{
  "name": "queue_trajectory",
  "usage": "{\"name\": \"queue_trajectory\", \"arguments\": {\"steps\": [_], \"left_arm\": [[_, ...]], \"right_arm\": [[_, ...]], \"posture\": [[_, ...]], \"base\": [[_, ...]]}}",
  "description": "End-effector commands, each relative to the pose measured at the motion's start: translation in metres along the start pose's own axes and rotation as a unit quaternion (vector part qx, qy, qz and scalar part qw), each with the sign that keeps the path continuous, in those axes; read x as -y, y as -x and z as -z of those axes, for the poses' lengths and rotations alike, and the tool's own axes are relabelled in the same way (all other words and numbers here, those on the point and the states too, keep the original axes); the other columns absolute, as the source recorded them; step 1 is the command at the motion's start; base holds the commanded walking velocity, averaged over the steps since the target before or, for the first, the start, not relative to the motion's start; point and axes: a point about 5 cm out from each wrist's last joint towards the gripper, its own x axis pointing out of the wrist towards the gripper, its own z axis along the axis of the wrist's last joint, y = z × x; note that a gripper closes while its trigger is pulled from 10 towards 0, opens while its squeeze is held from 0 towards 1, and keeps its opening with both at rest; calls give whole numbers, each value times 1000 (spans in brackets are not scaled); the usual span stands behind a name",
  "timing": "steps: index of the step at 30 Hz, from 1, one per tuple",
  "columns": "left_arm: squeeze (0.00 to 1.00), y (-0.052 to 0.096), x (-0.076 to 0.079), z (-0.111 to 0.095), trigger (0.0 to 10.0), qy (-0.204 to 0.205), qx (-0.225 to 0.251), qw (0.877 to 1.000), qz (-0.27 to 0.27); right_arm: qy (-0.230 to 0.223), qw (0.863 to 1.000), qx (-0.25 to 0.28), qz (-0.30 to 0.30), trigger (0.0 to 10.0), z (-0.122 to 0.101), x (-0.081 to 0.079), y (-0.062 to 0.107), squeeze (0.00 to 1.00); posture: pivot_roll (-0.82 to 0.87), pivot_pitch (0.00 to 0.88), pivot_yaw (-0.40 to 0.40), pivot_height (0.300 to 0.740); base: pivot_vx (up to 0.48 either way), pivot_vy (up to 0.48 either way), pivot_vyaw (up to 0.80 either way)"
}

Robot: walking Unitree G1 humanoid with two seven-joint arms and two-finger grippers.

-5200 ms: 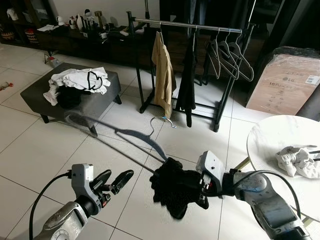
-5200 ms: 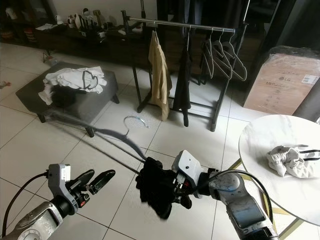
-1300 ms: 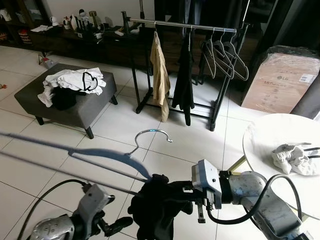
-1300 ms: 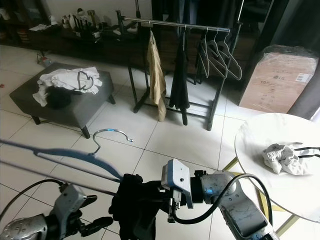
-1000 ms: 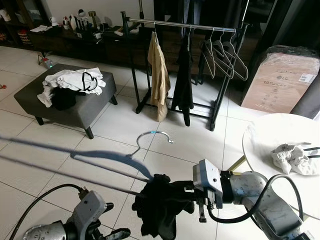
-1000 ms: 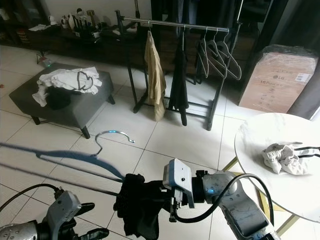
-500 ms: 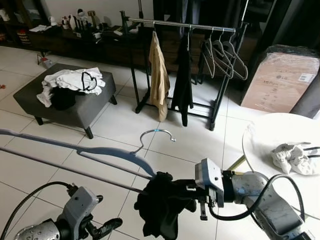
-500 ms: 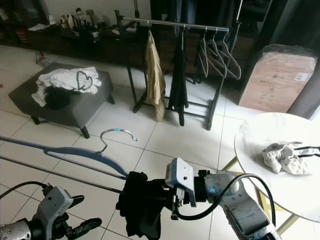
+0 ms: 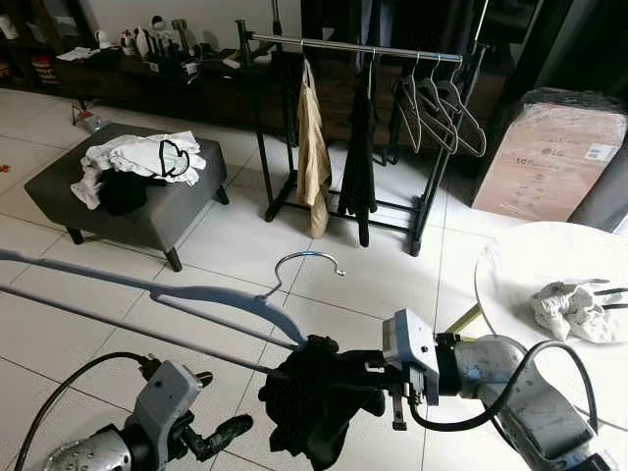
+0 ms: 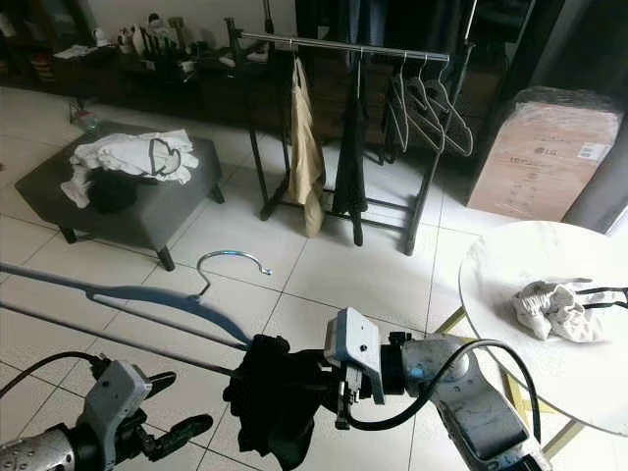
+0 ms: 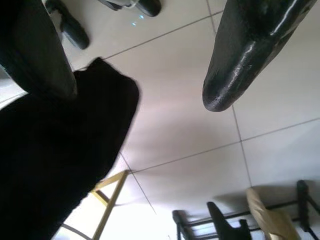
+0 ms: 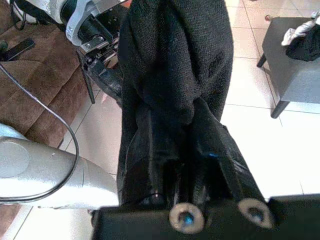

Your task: Hang hanger

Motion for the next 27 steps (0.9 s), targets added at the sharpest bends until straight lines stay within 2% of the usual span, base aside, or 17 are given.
{"name": "queue_trajectory", "arguments": {"steps": [1, 10, 17, 22, 23, 27], "left_arm": [[0, -1, 1, 2, 10000, -4, -1, 1000, -3], [0, -9, 0, 6, 10000, 14, 18, 1000, -22], [0, -10, 2, 33, 10000, 3, -25, 1000, -15], [0, -17, 2, 27, 10000, 23, 13, 1000, -8], [0, -21, 3, 23, 10000, 29, 32, 999, -1], [0, -25, 4, 16, 10000, 28, 59, 998, 16]], "right_arm": [[13, 1000, 11, 1, 0, -5, 1, 1, 0], [13, 1000, 19, -13, 0, -9, -5, 1, 0], [15, 999, 35, -5, 0, -15, -1, 3, 0], [17, 999, 46, -11, 0, -19, -1, 3, 0], [18, 998, 50, -14, 0, -21, -2, 3, 0], [17, 998, 57, -18, 0, -23, -3, 3, 0]], "posture": [[-45, 144, -12, 740], [-49, 146, -9, 740], [-50, 148, -8, 740], [-49, 147, -12, 740], [-50, 145, -13, 740], [-53, 145, -13, 740]], "base": [[0, 0, 0], [0, 0, 0], [0, 0, 0], [0, 0, 0], [0, 0, 0], [0, 0, 0]]}}
